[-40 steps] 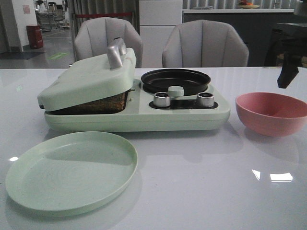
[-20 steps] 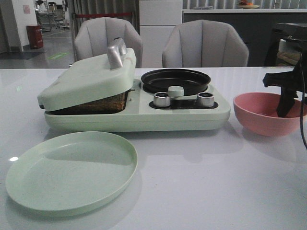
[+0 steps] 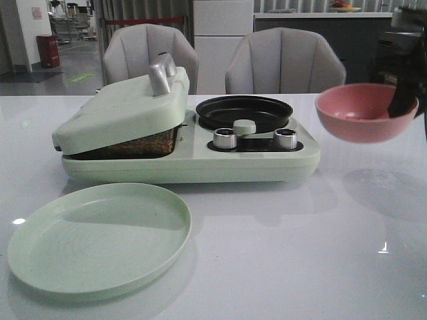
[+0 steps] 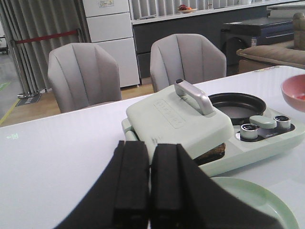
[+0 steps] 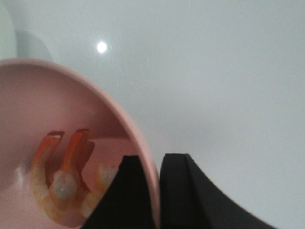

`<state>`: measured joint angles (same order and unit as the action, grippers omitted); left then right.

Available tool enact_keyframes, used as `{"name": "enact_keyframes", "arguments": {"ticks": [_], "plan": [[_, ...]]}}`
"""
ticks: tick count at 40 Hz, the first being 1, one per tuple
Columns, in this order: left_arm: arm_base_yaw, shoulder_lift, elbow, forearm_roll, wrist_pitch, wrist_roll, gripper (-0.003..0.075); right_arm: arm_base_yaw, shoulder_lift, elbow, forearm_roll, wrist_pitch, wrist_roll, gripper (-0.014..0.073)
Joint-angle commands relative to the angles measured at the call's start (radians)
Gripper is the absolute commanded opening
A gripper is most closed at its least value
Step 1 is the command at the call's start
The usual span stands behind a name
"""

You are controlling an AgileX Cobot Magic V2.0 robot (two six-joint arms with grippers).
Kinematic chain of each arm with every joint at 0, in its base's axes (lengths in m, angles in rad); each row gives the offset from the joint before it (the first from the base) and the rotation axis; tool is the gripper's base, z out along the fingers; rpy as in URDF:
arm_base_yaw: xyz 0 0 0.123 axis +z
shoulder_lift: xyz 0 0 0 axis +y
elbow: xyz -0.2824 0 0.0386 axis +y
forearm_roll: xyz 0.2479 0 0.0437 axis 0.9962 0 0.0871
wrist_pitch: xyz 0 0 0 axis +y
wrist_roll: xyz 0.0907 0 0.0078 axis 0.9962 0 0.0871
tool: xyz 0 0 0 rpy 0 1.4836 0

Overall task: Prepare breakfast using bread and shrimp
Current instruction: 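Lift the pink bowl of shrimp up toward the round pan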

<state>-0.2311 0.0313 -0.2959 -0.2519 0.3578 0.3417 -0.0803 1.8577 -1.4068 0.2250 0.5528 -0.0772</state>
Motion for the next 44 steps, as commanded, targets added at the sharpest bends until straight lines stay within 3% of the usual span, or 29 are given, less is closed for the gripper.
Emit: {"name": "enact_keyframes", "arguments": {"ticks": [1,6,13,19,24,32,39,44], "plan": [[-0.001,0.011,-0.026,-0.014,-0.079,-0.011,0.0111,0.003,-0.096,-0.077,0.038,-0.043,-0.011,0.0139],[-0.001,0.011,-0.026,-0.014,-0.079,-0.011,0.0111,0.026,-0.125,-0.112,0.081,-0.067,-0.031,0.0139],[-0.001,0.011,-0.026,-0.014,-0.079,-0.011,0.0111,0.104,-0.132,-0.110,0.132,-0.237,-0.075,0.0139],[-0.001,0.011,-0.026,-0.014,-0.079,-0.011,0.0111,0.180,-0.132,-0.059,0.132,-0.475,-0.075,0.0139],[-0.001,0.011,-0.026,-0.014,-0.079,-0.011,0.0111,0.237,-0.124,0.028,0.123,-0.753,-0.075,0.0139],[-0.001,0.011,-0.026,-0.014,-0.079,-0.011,0.0111,0.301,-0.051,0.145,-0.008,-1.221,-0.075,0.0142],[-0.001,0.011,-0.026,-0.014,-0.079,-0.011,0.0111,0.306,0.068,0.149,-0.225,-1.508,-0.084,0.0142],[-0.001,0.011,-0.026,-0.014,-0.079,-0.011,0.0111,0.306,0.129,0.149,-0.321,-1.664,-0.186,0.0142]]}}
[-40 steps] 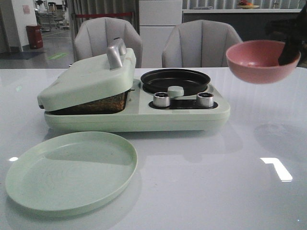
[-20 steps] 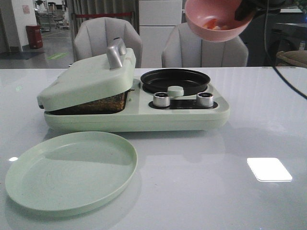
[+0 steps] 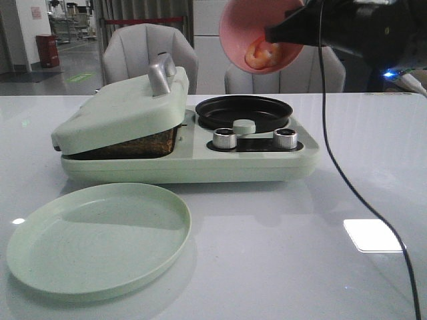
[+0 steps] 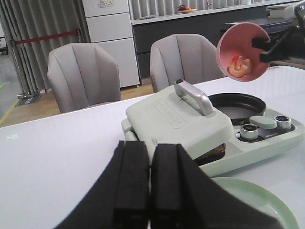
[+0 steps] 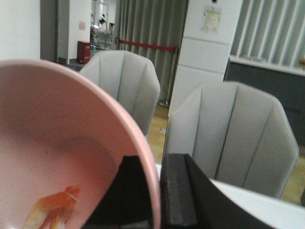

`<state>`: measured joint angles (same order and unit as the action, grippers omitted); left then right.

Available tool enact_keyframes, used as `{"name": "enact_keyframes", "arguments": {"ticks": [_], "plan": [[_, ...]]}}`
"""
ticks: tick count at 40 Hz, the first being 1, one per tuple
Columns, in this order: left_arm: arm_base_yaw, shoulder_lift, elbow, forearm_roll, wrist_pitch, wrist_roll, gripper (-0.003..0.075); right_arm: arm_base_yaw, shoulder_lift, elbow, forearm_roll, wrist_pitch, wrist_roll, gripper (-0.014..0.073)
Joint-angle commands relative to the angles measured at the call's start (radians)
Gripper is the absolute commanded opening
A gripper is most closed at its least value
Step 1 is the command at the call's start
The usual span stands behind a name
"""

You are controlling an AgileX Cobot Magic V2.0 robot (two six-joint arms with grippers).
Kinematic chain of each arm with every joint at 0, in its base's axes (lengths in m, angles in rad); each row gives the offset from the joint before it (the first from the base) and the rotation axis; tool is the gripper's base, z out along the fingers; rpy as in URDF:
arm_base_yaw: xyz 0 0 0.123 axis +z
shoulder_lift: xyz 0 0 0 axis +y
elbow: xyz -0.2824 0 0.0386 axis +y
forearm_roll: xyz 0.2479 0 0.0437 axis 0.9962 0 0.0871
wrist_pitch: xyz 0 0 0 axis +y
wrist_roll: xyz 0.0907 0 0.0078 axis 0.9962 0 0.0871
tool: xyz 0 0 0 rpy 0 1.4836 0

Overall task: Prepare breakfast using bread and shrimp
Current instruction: 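Tilt the pink bowl with the right gripper to pour shrimp into the pan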

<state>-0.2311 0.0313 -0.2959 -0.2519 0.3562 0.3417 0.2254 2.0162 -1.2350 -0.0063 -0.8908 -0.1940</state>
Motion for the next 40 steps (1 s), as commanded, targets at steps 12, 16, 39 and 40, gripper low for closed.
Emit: {"name": "enact_keyframes", "arguments": {"ticks": [12,16,39,40], "plan": [[-0.001,0.008,-0.026,-0.014,-0.077,-0.011,0.0111,0.023,0.032,-0.027,-0.124,-0.312,-0.481,0.0142],[-0.001,0.008,-0.026,-0.014,-0.077,-0.011,0.0111,0.024,0.051,-0.027,-0.124,-0.387,-0.536,0.0142],[-0.001,0.008,-0.026,-0.014,-0.077,-0.011,0.0111,0.025,0.055,-0.162,0.120,-0.238,-0.304,0.0142],[-0.001,0.008,-0.026,-0.014,-0.077,-0.011,0.0111,0.025,0.055,-0.178,0.138,-0.204,-0.289,0.0142]]}}
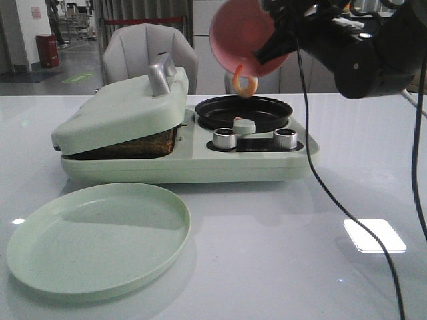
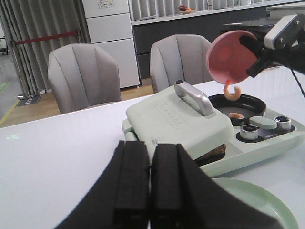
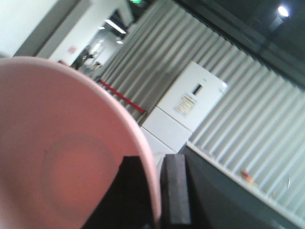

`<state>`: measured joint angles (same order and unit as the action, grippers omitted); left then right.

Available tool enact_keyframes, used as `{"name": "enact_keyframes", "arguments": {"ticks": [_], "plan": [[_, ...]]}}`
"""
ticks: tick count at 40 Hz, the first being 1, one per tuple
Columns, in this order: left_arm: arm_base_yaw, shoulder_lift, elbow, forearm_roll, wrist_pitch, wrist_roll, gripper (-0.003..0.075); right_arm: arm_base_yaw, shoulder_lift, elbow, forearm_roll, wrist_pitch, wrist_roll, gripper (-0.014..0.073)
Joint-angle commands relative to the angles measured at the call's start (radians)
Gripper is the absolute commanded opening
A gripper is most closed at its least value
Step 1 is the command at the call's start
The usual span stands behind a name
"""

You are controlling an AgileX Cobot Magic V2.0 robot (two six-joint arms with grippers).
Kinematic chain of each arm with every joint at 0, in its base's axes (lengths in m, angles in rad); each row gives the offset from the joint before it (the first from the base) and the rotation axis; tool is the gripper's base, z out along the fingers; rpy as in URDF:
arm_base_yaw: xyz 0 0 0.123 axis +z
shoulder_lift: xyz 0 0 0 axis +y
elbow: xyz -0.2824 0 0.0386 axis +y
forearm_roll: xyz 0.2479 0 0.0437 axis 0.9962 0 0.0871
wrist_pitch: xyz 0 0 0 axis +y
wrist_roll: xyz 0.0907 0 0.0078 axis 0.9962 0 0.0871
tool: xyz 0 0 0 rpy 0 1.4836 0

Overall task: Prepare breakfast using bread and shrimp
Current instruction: 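Tilt the pink bowl with the right gripper to pour shrimp into the pan, then carry the empty pink bowl back and lower it onto the table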

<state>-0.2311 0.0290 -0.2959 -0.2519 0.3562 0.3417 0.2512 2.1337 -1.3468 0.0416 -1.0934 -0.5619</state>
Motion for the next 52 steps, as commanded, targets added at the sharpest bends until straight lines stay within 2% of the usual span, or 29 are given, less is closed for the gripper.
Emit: {"name": "enact_keyframes", "arguments": {"ticks": [1,3,9,12,15,22,29,34,45,52], "plan": [[-0.001,0.010,-0.026,-0.014,-0.077,-0.011,0.0111,-0.002,-0.063,-0.076,0.105,0.040,0.081,0.0142],[-0.001,0.010,-0.026,-0.014,-0.077,-0.011,0.0111,-0.002,-0.063,-0.091,0.105,0.080,0.075,0.0142],[-0.001,0.010,-0.026,-0.014,-0.077,-0.011,0.0111,-0.002,-0.063,-0.093,0.070,0.058,0.069,0.0142],[-0.001,0.010,-0.026,-0.014,-0.077,-0.011,0.0111,-0.002,-0.065,-0.095,0.091,0.066,0.106,0.0142],[-0.001,0.010,-0.026,-0.014,-0.077,-0.011,0.0111,-0.002,-0.084,-0.095,0.137,0.136,0.182,0.0142],[-0.001,0.010,-0.026,-0.014,-0.077,-0.011,0.0111,-0.002,-0.188,-0.097,0.214,0.567,0.343,0.0142],[-0.001,0.010,-0.026,-0.014,-0.077,-0.011,0.0111,-0.017,-0.295,-0.097,0.239,0.971,0.387,0.0142],[-0.001,0.010,-0.026,-0.014,-0.077,-0.011,0.0111,-0.052,-0.369,-0.097,0.280,1.197,0.387,0.0142],[-0.001,0.010,-0.026,-0.014,-0.077,-0.011,0.0111,-0.186,-0.483,-0.097,0.310,1.610,0.387,0.0142],[-0.001,0.010,-0.026,-0.014,-0.077,-0.011,0.0111,-0.278,-0.492,-0.089,0.306,1.765,0.387,0.0142]]}}
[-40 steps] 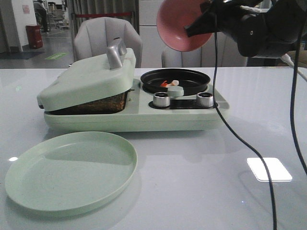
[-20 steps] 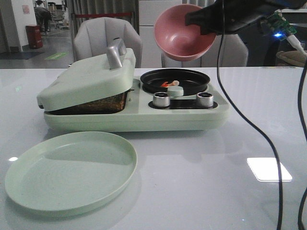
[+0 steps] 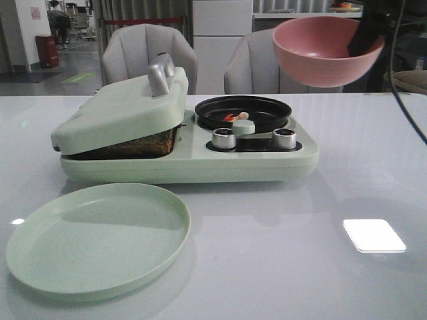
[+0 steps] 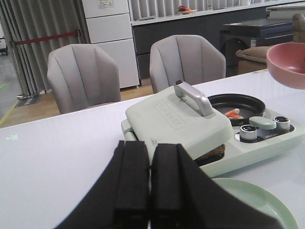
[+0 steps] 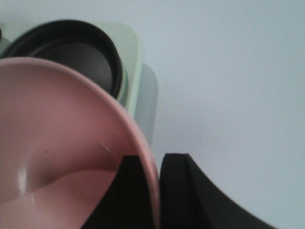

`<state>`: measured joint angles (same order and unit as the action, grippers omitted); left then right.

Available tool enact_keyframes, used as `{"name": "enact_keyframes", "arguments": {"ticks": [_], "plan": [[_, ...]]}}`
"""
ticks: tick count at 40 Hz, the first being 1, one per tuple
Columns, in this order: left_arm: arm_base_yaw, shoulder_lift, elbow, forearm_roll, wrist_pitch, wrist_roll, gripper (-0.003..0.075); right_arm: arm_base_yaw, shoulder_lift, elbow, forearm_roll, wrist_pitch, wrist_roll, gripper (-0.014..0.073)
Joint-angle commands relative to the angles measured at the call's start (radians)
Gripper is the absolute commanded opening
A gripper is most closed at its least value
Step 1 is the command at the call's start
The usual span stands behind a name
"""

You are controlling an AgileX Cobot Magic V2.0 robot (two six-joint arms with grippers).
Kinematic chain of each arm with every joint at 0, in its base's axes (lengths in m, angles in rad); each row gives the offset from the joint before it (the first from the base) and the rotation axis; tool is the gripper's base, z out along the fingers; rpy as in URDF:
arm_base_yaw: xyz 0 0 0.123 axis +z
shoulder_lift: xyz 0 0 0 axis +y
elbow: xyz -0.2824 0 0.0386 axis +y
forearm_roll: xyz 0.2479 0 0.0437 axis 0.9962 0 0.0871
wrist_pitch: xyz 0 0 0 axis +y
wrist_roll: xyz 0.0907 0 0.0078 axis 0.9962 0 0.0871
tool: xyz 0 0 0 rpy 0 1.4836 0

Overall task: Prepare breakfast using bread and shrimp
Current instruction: 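Carry the empty pink bowl back and lower it onto the table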

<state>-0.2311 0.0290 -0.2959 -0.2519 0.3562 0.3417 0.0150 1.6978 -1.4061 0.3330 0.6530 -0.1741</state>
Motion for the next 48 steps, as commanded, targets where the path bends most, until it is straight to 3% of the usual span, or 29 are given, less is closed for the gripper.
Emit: {"name": "enact_keyframes", "arguments": {"ticks": [1,16,32,37,44,48], "plan": [[-0.001,0.010,-0.026,-0.014,-0.077,-0.011,0.0111,-0.056,-0.056,-0.025,0.014,0.026,-0.001,0.0142],[-0.001,0.010,-0.026,-0.014,-0.077,-0.011,0.0111,-0.162,-0.003,0.130,0.014,-0.007,-0.001,0.0142],[-0.001,0.010,-0.026,-0.014,-0.077,-0.011,0.0111,-0.167,0.143,0.136,0.023,-0.037,-0.001,0.0150],[-0.001,0.010,-0.026,-0.014,-0.077,-0.011,0.0111,-0.167,0.150,0.136,0.023,-0.056,-0.001,0.0220],[-0.001,0.010,-0.026,-0.014,-0.077,-0.011,0.0111,-0.167,0.151,0.133,0.009,-0.065,-0.010,0.0442],[-0.001,0.010,-0.026,-0.014,-0.077,-0.011,0.0111,-0.166,0.139,0.132,-0.015,-0.065,-0.022,0.0501]]}}
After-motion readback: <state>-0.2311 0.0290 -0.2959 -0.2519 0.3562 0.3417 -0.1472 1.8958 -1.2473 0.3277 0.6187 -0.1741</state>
